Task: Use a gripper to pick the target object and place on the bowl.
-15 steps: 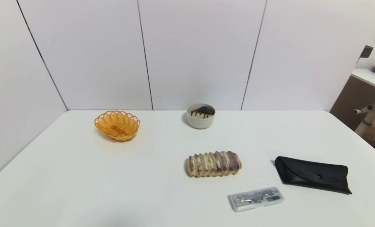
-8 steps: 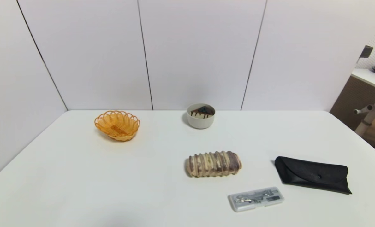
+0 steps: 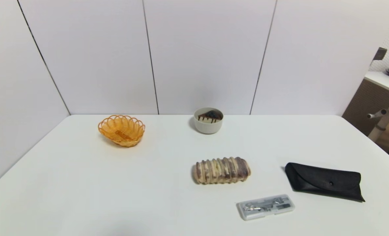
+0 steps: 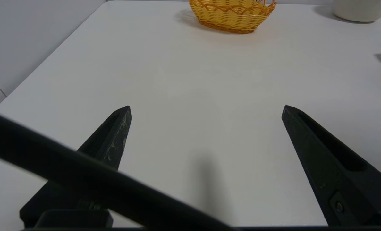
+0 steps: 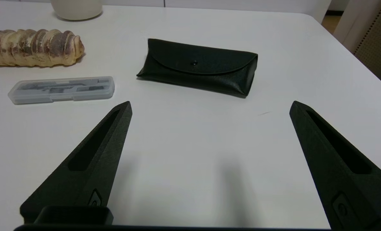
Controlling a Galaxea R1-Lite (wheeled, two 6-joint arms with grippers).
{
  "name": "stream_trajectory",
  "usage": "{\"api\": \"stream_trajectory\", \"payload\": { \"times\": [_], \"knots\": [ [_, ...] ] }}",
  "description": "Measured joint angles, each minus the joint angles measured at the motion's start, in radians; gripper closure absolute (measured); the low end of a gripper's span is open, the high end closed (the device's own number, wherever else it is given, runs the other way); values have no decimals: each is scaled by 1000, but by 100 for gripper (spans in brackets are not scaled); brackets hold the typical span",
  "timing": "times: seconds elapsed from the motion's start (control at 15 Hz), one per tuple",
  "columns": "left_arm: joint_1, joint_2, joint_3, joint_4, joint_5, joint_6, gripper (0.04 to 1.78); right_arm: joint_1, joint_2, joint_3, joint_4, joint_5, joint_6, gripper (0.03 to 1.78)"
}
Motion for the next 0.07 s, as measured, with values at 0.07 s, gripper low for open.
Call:
{"api": "stream_trajectory", "payload": {
  "times": [0.07],
  "knots": [
    [0, 0, 0, 0, 0, 0, 13, 0, 0, -1, 1, 0, 1, 11]
  ]
}}
